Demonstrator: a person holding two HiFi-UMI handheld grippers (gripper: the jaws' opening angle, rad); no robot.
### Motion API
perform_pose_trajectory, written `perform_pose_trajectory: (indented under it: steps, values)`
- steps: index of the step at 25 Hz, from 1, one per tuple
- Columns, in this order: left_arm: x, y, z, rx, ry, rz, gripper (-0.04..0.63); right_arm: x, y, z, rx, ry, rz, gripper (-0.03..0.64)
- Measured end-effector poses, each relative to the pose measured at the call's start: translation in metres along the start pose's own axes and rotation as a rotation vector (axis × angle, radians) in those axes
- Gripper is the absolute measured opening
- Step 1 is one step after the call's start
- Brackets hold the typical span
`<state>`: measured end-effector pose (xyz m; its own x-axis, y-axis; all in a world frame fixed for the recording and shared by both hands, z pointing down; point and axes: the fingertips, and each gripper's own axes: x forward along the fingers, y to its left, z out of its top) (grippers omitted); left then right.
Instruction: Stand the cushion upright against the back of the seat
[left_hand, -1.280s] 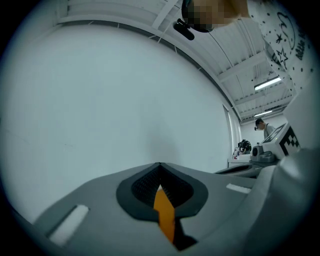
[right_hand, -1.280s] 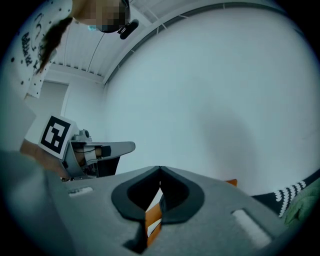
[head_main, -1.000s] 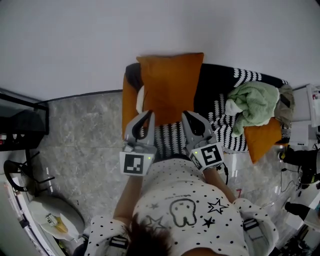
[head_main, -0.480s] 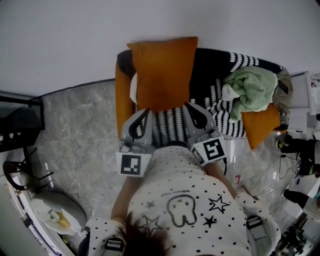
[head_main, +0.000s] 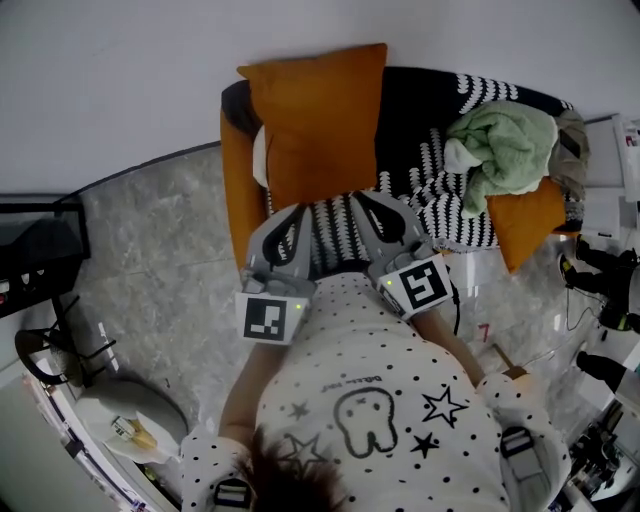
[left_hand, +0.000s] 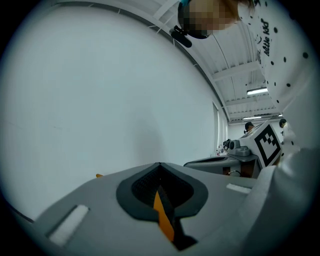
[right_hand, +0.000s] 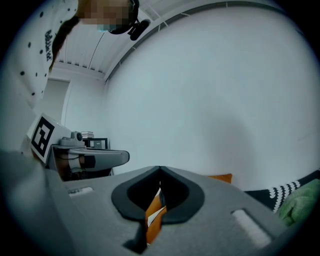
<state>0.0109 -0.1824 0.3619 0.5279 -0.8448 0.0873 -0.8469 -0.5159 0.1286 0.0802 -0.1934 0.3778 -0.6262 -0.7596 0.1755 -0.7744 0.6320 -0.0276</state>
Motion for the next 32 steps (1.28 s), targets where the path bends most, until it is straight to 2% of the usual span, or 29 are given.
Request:
perform_pose_trajectory:
  steps: [5, 12, 20, 32]
  values:
    - [0.002, 0.001, -0.003, -0.002, -0.001, 0.011, 0.002, 0.007, 0.016, -0.003, 0.018, 0.027, 0.061, -0.002]
    - [0.004, -0.007, -0.004, 0.011, -0.001, -0.011, 0.002, 0.014, 0.027, -0.004, -0.023, 0.053, 0.112, -0.002]
    - [0.005, -0.005, -0.009, -0.017, 0.011, 0.001, 0.002, 0.012, 0.026, -0.006, -0.018, 0.056, 0.098, -0.002]
    - [0.003, -0.007, -0.009, -0.008, 0.014, 0.001, 0.002, 0.013, 0.029, -0.010, -0.024, 0.075, 0.116, -0.002]
